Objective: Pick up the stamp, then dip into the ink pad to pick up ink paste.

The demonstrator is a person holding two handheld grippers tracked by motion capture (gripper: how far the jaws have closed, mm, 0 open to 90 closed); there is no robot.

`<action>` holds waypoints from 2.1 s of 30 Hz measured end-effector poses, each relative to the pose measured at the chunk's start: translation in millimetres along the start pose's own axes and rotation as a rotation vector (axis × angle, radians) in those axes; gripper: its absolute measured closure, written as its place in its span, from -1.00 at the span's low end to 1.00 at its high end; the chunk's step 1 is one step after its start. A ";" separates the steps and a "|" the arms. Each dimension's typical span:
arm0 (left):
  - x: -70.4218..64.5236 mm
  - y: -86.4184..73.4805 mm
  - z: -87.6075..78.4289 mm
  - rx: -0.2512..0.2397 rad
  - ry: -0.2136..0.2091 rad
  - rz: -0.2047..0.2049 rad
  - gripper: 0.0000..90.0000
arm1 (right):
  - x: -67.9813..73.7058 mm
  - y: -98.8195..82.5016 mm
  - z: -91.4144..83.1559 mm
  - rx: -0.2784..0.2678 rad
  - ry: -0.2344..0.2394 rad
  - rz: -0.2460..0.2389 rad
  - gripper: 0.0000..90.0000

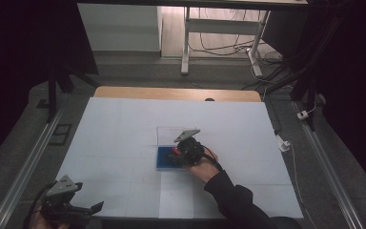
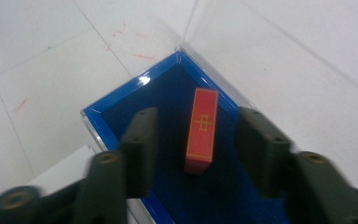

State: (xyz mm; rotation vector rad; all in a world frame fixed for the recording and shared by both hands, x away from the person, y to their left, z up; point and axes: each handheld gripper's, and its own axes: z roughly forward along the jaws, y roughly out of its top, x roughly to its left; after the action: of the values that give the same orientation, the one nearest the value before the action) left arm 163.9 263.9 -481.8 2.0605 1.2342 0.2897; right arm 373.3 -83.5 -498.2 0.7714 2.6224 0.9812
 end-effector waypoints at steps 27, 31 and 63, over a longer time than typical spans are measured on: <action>1.8 -0.6 -1.5 -0.014 -0.017 -0.007 -0.98 | 0.5 7.0 -18.7 -0.018 0.066 -0.110 0.79; 1.5 -0.8 -1.8 -0.015 -0.017 -0.006 -0.98 | 1.2 10.1 -24.7 -0.026 0.072 -0.097 0.79; 3.0 -1.0 -1.6 -0.015 -0.024 -0.016 -0.97 | -24.6 -4.1 -8.8 0.019 0.067 -0.027 0.79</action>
State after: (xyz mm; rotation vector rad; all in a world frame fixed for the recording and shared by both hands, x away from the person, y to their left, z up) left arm 164.0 267.4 -481.7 2.0345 1.2296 0.2658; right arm 388.7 -104.4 -493.5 0.7181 2.6959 0.9924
